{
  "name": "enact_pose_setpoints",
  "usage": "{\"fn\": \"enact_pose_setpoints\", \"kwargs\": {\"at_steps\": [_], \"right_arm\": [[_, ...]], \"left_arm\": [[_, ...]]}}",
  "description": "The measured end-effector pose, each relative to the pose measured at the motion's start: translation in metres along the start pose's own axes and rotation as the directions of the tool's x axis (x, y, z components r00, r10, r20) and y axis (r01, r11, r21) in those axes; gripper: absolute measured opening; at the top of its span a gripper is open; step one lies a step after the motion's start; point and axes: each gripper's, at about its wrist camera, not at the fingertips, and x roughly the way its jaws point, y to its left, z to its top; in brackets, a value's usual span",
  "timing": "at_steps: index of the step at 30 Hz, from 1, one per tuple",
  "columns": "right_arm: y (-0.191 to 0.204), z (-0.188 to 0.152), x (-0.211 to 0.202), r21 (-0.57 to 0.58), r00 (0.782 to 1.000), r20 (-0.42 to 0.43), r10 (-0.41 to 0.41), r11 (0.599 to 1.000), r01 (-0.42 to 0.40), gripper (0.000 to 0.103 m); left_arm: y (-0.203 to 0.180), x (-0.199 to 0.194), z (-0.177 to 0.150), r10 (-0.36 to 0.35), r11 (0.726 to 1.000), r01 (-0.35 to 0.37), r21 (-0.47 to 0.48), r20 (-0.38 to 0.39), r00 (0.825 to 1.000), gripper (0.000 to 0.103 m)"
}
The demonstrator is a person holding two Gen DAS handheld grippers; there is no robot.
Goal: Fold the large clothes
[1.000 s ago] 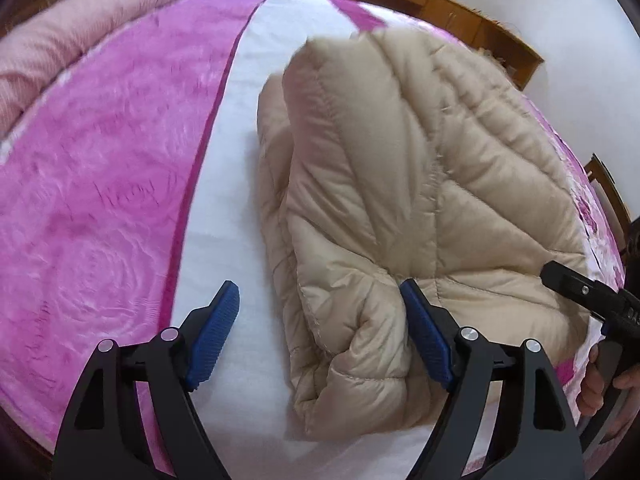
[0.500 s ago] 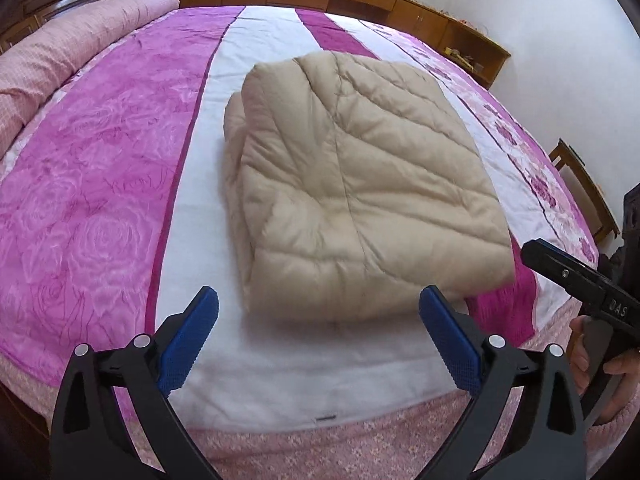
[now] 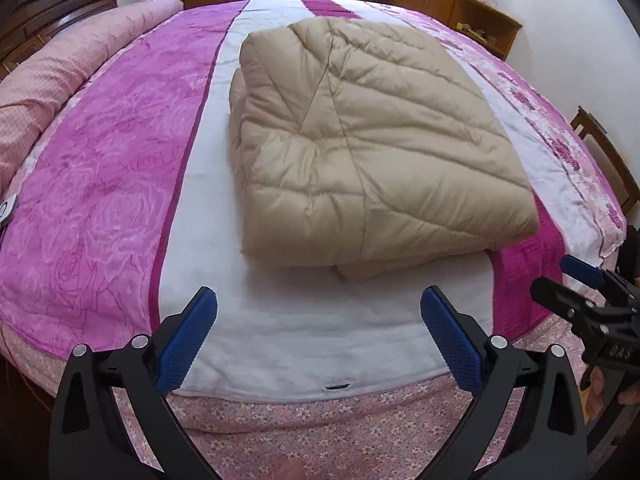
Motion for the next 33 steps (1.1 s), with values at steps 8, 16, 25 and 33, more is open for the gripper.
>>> {"fn": "enact_pose_setpoints", "kwargs": {"at_steps": [8, 16, 25, 33], "right_arm": [[0.005, -0.007, 0.007, -0.009, 1.000, -0.008, 0.000, 1.000, 0.000, 0.098], [0.004, -0.007, 0.009, -0.002, 1.000, -0.016, 0.004, 1.000, -0.004, 0.098], [0.008, -0.006, 0.010, -0.010, 1.000, -0.022, 0.000, 1.000, 0.000, 0.098], [0.010, -0.007, 0.014, -0.015, 0.999, -0.032, -0.004, 1.000, 0.004, 0.098]], "left_arm": [[0.001, 0.013, -0.007, 0.023, 0.998, -0.026, -0.055, -0.058, 0.998, 0.097], [0.000, 0.021, -0.013, 0.028, 0.996, -0.036, -0.085, -0.093, 0.995, 0.097], [-0.004, 0.017, -0.012, 0.044, 0.997, -0.049, -0.065, -0.080, 0.996, 0.097], [-0.002, 0.017, -0.011, 0.048, 0.996, -0.053, -0.070, -0.077, 0.996, 0.097]]}}
